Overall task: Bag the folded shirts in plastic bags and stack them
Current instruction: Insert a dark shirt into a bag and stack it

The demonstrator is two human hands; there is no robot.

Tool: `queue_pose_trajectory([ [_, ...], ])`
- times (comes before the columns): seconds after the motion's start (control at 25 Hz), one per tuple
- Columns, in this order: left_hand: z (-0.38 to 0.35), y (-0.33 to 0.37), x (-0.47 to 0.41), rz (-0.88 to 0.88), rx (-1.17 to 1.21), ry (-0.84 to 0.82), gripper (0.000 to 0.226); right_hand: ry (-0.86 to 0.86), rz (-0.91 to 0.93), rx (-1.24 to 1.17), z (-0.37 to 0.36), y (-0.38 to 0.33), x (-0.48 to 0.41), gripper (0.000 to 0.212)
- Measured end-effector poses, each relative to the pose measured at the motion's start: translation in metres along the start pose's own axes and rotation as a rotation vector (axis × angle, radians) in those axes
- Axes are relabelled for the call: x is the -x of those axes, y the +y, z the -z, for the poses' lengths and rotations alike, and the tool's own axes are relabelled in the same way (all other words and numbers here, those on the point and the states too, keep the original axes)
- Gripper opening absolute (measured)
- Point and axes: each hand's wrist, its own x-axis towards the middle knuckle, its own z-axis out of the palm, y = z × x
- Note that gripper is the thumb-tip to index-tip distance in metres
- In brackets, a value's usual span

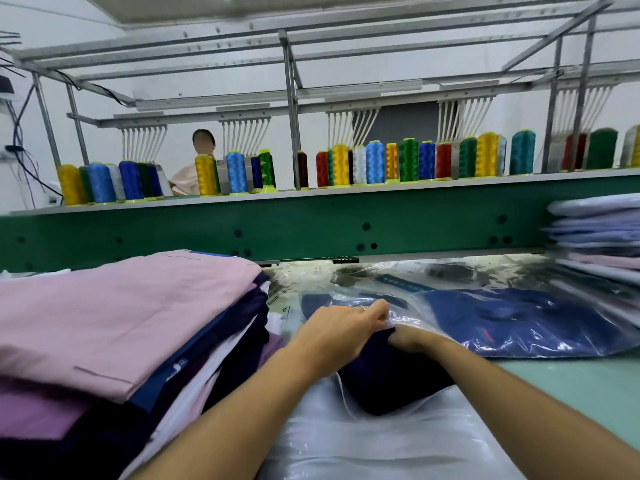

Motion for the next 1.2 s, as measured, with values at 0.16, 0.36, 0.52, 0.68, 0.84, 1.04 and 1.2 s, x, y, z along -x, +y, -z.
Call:
queue_pose_trajectory([
  [0.16,-0.010,0.001,0.009,-0.028,-0.056,-0.087,0.013,0.077,0.188,0.196,-0.008,0.014,0.004,0.044],
  [0.36,-0.017,0.000,0.030,0.078,-0.144,-0.381,0.040,0.224,-0.009,0.137,-0.020,0.004,0.017,0.045],
  [0.52,-0.026,-0.002,0.047,0.264,-0.080,-0.583,0.047,0.119,-0.040,0.346,-0.031,0.001,0.049,0.061],
  [0.68,-0.025,-0.004,0.057,0.358,0.094,-0.720,0.048,0.143,0.102,0.348,-0.036,0.003,0.086,0.059],
  [0.84,-0.020,-0.004,0.064,0.386,0.172,-0.736,0.038,-0.078,0.211,0.276,-0.024,0.001,0.123,0.050],
  [1.04,-0.022,-0.002,0.070,0.339,0.121,-0.607,0.023,-0.054,0.334,0.414,0.000,0.009,0.153,0.019],
  [1.2,-0.026,-0.002,0.076,0.324,0.132,-0.439,0.020,0.470,0.472,0.536,-0.005,0.016,0.164,0.022],
])
